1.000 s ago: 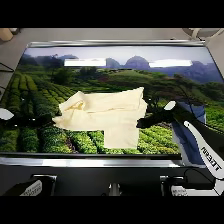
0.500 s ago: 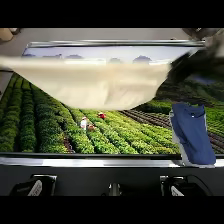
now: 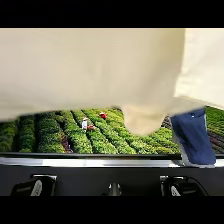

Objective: Fold the shirts.

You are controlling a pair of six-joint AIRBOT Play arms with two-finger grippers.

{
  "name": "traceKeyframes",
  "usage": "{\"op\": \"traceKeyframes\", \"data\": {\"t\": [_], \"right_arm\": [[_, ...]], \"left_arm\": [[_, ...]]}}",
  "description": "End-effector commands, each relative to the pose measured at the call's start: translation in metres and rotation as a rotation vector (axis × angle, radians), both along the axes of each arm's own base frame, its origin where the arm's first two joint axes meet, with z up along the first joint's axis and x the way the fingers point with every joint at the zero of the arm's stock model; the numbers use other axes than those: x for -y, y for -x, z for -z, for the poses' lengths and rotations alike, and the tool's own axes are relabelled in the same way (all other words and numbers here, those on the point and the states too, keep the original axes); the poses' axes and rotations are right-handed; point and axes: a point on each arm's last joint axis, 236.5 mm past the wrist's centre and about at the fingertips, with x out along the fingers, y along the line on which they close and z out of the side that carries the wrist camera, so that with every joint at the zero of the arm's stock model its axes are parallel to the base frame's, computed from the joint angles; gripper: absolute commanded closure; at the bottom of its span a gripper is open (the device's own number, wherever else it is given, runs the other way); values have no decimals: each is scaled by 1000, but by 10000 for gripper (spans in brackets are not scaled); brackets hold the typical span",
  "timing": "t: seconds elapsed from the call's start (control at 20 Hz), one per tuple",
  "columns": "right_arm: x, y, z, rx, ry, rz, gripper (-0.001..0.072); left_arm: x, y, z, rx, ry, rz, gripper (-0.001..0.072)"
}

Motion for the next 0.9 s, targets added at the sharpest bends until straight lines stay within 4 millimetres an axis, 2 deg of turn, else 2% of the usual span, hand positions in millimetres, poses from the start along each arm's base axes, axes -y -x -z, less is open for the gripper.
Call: {"op": "traceKeyframes", "data": {"t": [0.0, 0.1, 0.2, 0.35, 0.45, 0.55, 0.65, 0.7, 0.8, 0.85], "right_arm": [[1, -13, 38, -166, 13, 10, 692], [-2, -41, 80, -342, 34, 8, 692], [-6, -78, 141, -584, 60, 3, 692], [-16, -143, 263, -982, 91, -19, 693], [-32, -191, 344, -1153, 74, -65, 693], [-54, -239, 416, -1246, -23, -104, 693], [-79, -287, 463, -1234, -154, -148, 692], [-91, -305, 479, -1218, -222, -174, 691], [-102, -332, 494, -1169, -317, -186, 690], [-104, -343, 497, -1144, -374, -176, 690]], "left_arm": [[-17, -20, 42, -187, -62, -95, 683], [-31, -50, 98, -415, -82, -128, 683], [-39, -81, 163, -640, -78, -117, 683], [-52, -129, 263, -885, -60, -92, 683], [-61, -160, 334, -1022, -29, -82, 683], [-72, -192, 401, -1133, 10, -84, 683], [-81, -221, 456, -1242, 39, -81, 682], [-84, -233, 479, -1297, 51, -77, 681], [-89, -256, 517, -1400, 69, -63, 681], [-89, -266, 529, -1429, 87, -51, 681]]}}
